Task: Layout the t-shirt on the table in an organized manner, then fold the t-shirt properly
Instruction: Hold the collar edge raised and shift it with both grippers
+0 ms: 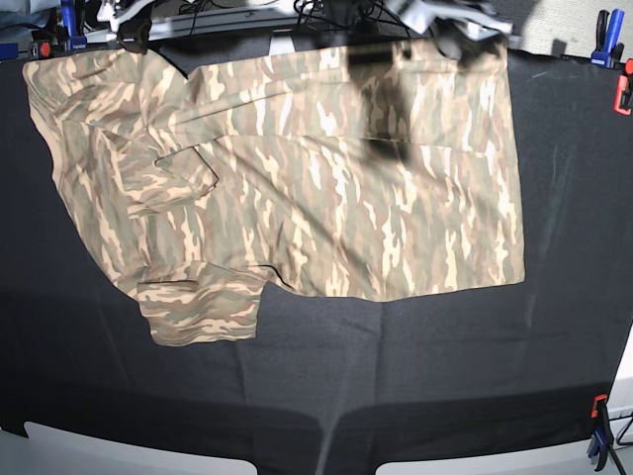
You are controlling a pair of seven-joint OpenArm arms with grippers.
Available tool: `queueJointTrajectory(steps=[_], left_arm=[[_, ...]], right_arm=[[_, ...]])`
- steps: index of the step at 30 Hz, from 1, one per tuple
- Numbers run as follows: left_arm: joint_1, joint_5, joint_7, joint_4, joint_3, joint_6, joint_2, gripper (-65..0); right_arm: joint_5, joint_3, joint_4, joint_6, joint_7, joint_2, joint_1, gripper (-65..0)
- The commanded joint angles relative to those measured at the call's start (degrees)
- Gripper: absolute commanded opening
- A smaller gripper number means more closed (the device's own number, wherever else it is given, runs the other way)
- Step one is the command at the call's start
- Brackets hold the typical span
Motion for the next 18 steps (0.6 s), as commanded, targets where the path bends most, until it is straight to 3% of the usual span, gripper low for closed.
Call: queueJointTrajectory(steps=[1, 5, 10, 13, 18], left_arm=[[0.33, -0.63, -1.36, 0.9, 0.2, -0.52, -0.31, -42.0], [-0.55, -0.15, -0.7, 0.87, 0.17, -1.36, -0.17, -42.0], [-1.4, 5.7, 4.96, 0.9, 0.2, 3.74, 0.7, -42.0], [-1.4, 3.65, 4.87, 0.87, 0.2, 3.8, 0.94, -42.0], [-1.44, 1.49, 3.06, 0.87, 0.17, 3.78, 0.94, -42.0]], right_arm=[[-0.9, -0.13, 0.83, -0.39, -0.02, 0.94, -0.33, -54.6], [-1.01, -0.11, 0.85, -0.39, 2.4, 0.17, -0.28, -54.6], [-1.09, -0.11, 0.92, -1.07, 3.06, -4.24, -0.31, -54.5], [-1.11, -0.11, 1.09, -4.15, 3.08, -7.06, -0.28, -54.5], [-1.33, 0.48, 1.88, -6.27, 4.57, -12.13, 0.2, -54.5]])
